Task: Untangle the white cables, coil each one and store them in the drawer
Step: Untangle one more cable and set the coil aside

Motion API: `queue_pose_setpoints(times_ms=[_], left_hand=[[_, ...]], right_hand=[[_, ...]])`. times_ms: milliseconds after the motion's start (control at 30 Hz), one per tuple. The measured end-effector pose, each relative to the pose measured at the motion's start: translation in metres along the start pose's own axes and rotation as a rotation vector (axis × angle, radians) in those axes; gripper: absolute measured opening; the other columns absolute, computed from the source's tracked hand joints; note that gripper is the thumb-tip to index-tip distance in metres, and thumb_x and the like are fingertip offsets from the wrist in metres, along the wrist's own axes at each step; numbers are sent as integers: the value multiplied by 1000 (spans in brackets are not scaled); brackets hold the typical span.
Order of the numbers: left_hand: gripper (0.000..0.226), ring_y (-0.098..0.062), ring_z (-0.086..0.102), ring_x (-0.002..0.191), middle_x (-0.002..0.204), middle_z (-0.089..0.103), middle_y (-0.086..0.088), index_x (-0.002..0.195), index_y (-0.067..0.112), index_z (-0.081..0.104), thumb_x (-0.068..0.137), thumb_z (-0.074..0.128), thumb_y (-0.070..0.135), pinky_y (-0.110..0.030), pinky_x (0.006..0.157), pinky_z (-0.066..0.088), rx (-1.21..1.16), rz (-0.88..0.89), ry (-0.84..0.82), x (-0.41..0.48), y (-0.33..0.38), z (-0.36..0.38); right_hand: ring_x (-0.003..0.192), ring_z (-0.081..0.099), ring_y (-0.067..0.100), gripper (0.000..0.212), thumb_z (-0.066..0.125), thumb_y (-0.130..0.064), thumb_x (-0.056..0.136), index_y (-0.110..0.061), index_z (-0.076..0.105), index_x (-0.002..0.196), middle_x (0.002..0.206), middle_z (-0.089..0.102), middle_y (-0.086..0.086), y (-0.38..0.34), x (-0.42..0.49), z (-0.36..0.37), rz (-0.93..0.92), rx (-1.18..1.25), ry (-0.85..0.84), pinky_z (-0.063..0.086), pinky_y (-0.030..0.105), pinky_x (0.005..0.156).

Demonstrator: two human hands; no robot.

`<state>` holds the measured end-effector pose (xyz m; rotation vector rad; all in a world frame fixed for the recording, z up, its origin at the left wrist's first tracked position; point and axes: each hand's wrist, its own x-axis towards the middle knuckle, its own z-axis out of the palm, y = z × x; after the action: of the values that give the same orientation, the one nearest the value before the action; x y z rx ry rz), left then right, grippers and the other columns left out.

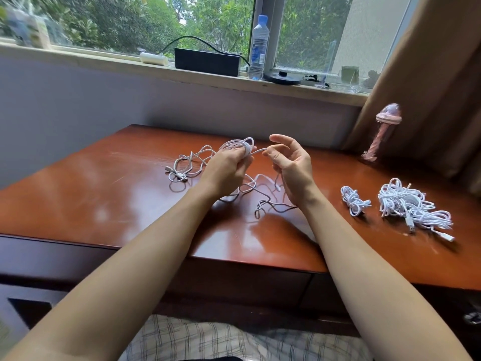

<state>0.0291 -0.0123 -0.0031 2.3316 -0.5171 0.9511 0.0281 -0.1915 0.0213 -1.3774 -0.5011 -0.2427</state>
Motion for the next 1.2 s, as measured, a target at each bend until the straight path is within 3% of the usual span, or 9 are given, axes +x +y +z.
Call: queue_pose_setpoints(times_ms=[100, 233, 333, 500, 600, 700, 833, 967, 1200], left_hand=[[37, -35, 59, 79, 73, 59, 2, 81, 11, 58, 98, 46, 42, -40, 64, 47, 38, -62, -19, -4, 1, -1], [49, -27, 57, 71, 63, 57, 4, 78, 15, 64, 94, 40, 55, -40, 67, 49, 44, -162, -78, -6, 9, -4], [56, -10, 52, 58, 53, 56, 22, 73, 20, 72, 94, 37, 57, -33, 65, 42, -32, -202, -112, -7, 20, -8], [52, -8, 40, 44, 43, 40, 7, 60, 22, 70, 95, 47, 53, -33, 56, 35, -398, -229, -84, -7, 26, -10], [49, -15, 32, 48, 46, 35, 3, 67, 12, 73, 101, 50, 38, -29, 52, 29, -701, -298, -101, -4, 32, -14], [44, -17, 22, 50, 49, 24, 2, 81, 4, 75, 105, 46, 27, -30, 52, 23, -912, -369, -143, -3, 37, -15], [43, -17, 20, 51, 48, 25, 2, 92, 4, 75, 104, 40, 26, -30, 54, 26, -1060, -425, -162, -1, 39, -17], [42, -15, 25, 51, 51, 28, 0, 101, 6, 76, 104, 37, 23, -27, 55, 30, -1173, -467, -105, 1, 41, -20], [40, -13, 38, 55, 62, 51, 0, 133, 5, 53, 108, 29, 26, -27, 61, 32, -1312, -522, -23, 7, 35, -21]], right_hand=[[74, 61, 8, 21, 73, -4, 90, -15, 68, 107, 84, 69, -4, 2, 1, -2, -100, -174, 9, 48, 24, 71], [65, 55, 9, 16, 71, -5, 92, -17, 66, 101, 85, 69, -4, 5, 0, -2, -218, -323, 25, 45, 25, 63], [73, 67, 21, 14, 69, -10, 93, -20, 67, 101, 88, 74, -2, 11, 1, -4, -256, -409, 22, 51, 34, 68], [73, 66, 15, 5, 71, -25, 95, -20, 70, 98, 82, 74, -4, 15, 5, -9, -282, -484, 48, 51, 28, 69], [62, 56, 16, 16, 69, -40, 95, -25, 73, 91, 75, 71, 4, 19, 8, -13, -248, -493, 44, 45, 34, 60], [55, 40, 15, 26, 63, -48, 96, -24, 74, 90, 59, 56, -6, 25, 9, -13, -197, -471, 5, 34, 35, 54], [51, 36, 14, 21, 55, -44, 100, -32, 71, 95, 52, 47, -17, 29, 9, -10, -155, -475, -91, 32, 33, 53], [48, 32, 3, 21, 56, -35, 103, -20, 70, 110, 53, 39, -18, 31, 9, -11, -139, -510, -144, 28, 17, 50], [52, 39, 8, 13, 58, -27, 102, -31, 70, 106, 54, 48, -13, 32, 4, -8, -125, -616, -265, 36, 27, 56]])
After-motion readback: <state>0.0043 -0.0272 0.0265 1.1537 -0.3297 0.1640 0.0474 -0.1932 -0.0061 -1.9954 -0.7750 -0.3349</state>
